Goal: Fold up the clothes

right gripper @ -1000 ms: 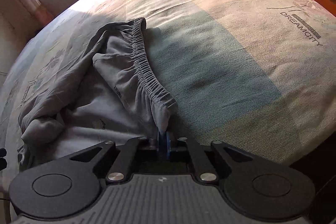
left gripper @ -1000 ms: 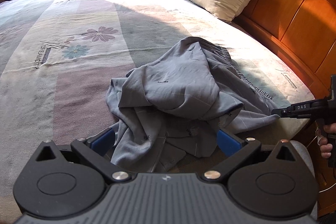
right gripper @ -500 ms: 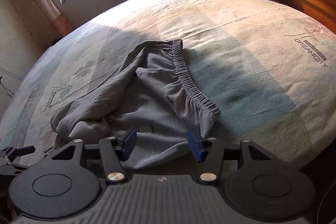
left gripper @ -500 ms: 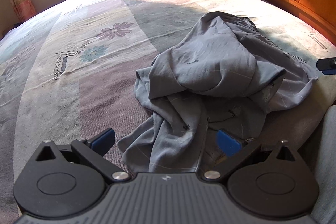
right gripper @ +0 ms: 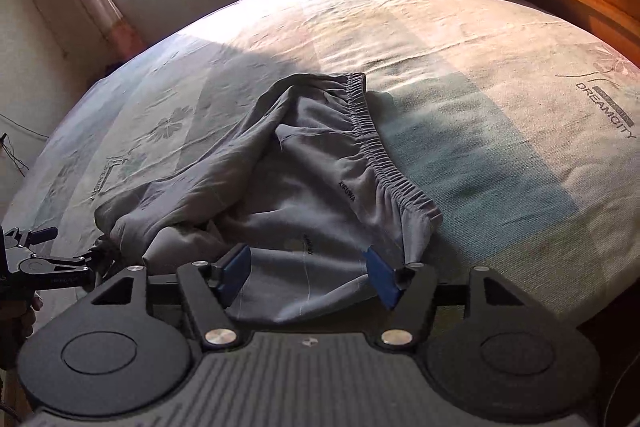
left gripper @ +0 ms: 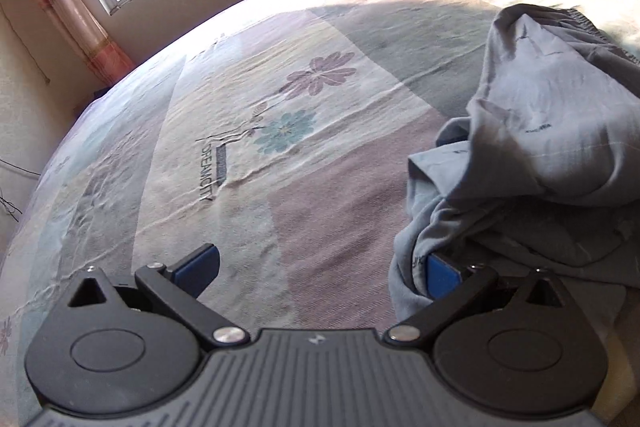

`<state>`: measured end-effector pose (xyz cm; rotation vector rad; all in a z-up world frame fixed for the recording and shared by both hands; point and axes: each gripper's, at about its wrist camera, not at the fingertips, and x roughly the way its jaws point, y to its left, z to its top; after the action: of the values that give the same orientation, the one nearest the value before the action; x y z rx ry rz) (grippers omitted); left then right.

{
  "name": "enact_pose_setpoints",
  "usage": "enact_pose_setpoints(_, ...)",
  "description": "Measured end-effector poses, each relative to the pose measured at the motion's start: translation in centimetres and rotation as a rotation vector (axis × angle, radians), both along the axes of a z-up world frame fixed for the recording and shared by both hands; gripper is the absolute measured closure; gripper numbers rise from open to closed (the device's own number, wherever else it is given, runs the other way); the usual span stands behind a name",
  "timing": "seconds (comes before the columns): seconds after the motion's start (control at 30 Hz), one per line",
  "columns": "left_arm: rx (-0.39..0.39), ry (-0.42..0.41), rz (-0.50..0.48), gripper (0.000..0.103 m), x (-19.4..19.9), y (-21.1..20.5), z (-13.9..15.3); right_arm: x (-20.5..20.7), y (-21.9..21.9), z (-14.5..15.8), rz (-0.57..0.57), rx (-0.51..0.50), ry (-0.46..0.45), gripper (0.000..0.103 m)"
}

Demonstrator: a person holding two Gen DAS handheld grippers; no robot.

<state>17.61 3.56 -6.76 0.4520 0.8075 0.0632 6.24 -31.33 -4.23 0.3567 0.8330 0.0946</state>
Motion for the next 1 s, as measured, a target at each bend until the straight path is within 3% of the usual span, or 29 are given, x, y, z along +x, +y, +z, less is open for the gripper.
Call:
enact_pose_setpoints(0.13, 0.035, -0.003, 0.093, 0.0, 2.1, 2.2, 0.1, -0.1, 0.2, -0.2, 0.001, -0.004, 0.012, 0.034)
enact_pose_setpoints(0.33, -0.023, 0.024, 0.005, 0.001, -0.4, 1.2, 0.4, -0.7, 1.0, -0.5, 0.033, -0.008, 0.019, 0.03)
enact_pose_setpoints(0.53, 0.056, 0.036, 0.009, 0.001, 0.8, 1.2, -0.9, -0.6, 2.2, -0.4, 0.067, -0.01, 0.021, 0.03)
enact_pose_setpoints(1.0, 0.211, -0.06, 0.21, 0.0, 9.3, 10.1, 0.4, 0.2, 1.9, -0.3, 0.02, -0.062, 0.042, 0.03)
